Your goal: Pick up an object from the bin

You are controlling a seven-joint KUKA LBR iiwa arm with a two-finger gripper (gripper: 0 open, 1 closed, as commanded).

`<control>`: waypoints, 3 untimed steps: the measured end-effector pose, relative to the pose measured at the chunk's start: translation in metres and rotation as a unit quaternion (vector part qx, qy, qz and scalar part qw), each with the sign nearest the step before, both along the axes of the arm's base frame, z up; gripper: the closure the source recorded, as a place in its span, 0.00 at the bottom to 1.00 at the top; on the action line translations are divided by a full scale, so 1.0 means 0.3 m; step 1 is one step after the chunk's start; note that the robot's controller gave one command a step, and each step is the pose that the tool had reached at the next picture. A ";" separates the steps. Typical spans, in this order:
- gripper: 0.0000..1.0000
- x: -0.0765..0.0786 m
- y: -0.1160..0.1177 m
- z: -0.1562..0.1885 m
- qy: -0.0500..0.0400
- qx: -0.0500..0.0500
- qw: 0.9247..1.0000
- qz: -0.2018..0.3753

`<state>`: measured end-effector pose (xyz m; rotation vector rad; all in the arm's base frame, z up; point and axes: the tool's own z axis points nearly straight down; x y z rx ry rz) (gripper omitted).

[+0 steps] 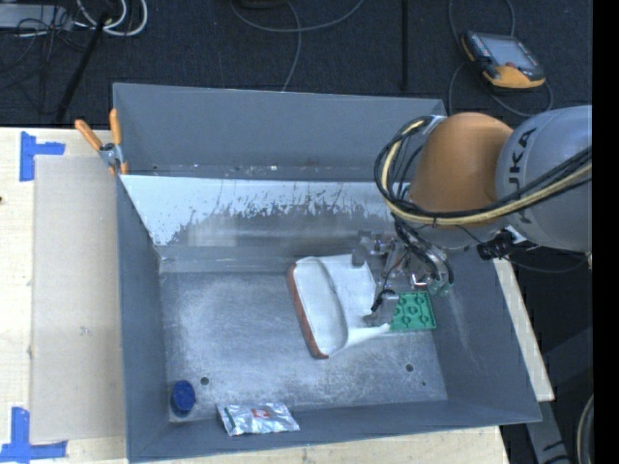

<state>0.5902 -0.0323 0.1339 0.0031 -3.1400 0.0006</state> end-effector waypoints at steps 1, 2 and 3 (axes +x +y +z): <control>0.00 -0.186 -0.229 -0.154 -0.004 -0.002 0.998 0.060; 0.00 0.006 -0.164 -0.216 -0.002 0.001 1.000 0.023; 1.00 0.002 -0.166 -0.216 -0.001 0.001 1.000 0.022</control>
Offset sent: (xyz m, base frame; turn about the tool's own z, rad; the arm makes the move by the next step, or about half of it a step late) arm -0.0572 -0.0641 -0.0482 -0.1275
